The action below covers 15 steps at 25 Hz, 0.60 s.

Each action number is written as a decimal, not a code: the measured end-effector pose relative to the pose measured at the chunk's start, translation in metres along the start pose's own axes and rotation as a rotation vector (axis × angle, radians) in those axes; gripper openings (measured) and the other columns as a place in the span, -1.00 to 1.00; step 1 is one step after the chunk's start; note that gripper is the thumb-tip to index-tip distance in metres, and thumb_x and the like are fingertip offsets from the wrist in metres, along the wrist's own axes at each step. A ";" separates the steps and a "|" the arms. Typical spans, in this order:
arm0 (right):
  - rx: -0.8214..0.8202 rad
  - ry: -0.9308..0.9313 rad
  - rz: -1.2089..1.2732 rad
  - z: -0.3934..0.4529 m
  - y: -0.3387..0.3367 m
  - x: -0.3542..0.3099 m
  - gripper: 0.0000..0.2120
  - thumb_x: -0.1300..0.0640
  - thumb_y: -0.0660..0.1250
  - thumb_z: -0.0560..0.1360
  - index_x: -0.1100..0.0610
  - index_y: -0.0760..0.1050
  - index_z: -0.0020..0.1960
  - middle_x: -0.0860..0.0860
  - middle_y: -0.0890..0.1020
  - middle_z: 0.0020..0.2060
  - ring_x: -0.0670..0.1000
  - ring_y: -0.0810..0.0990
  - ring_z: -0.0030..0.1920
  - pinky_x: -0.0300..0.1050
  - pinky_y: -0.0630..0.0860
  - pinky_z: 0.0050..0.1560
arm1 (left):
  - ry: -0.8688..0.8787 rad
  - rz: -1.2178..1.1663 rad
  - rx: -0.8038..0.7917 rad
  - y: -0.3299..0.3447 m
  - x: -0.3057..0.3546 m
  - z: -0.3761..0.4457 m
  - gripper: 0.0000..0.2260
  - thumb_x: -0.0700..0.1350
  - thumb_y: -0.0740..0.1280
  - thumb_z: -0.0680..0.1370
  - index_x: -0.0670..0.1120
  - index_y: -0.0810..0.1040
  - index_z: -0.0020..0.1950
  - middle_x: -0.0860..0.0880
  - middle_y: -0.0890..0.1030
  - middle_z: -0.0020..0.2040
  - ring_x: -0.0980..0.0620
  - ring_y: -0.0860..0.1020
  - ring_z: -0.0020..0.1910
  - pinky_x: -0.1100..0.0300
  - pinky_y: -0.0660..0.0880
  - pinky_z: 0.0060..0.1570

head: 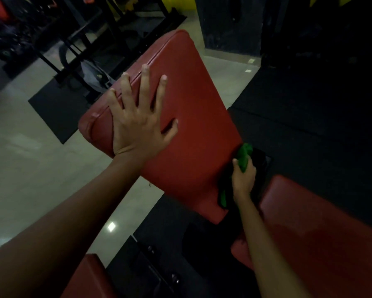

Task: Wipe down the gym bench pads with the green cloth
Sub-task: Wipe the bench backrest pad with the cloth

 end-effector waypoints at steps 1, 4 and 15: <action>-0.049 -0.131 0.041 -0.028 0.010 -0.028 -0.50 -0.08 0.26 0.53 0.10 0.36 0.40 0.07 0.41 0.30 0.04 0.43 0.24 -0.07 0.37 0.25 | 0.001 -0.004 0.001 -0.001 0.001 0.000 -0.31 0.32 -0.05 0.53 -0.07 0.02 0.54 -0.23 0.15 0.51 -0.35 0.27 0.39 -0.29 0.30 0.23; -0.155 -0.382 0.010 -0.118 0.036 -0.058 -0.52 -0.04 0.25 0.54 0.09 0.34 0.42 0.02 0.31 0.35 -0.08 0.30 0.29 -0.19 0.27 0.27 | 0.002 -0.012 0.000 -0.004 0.002 0.000 -0.31 0.31 -0.03 0.53 -0.07 0.03 0.53 -0.22 0.16 0.50 -0.34 0.29 0.38 -0.28 0.31 0.23; 0.047 0.233 -0.063 -0.087 0.015 0.046 -0.50 -0.05 0.19 0.58 0.01 0.21 0.48 0.17 0.28 0.41 0.22 0.35 0.34 0.09 0.35 0.29 | 0.012 0.043 0.087 -0.008 0.003 -0.002 -0.32 0.33 -0.09 0.51 -0.04 0.11 0.52 -0.17 0.25 0.48 -0.27 0.37 0.35 -0.20 0.39 0.20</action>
Point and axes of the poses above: each hand's wrist, its own z-axis towards the middle knuckle, its own y-axis out of the palm, x = y × z, the point moved 10 cm from there along z, towards the middle knuckle
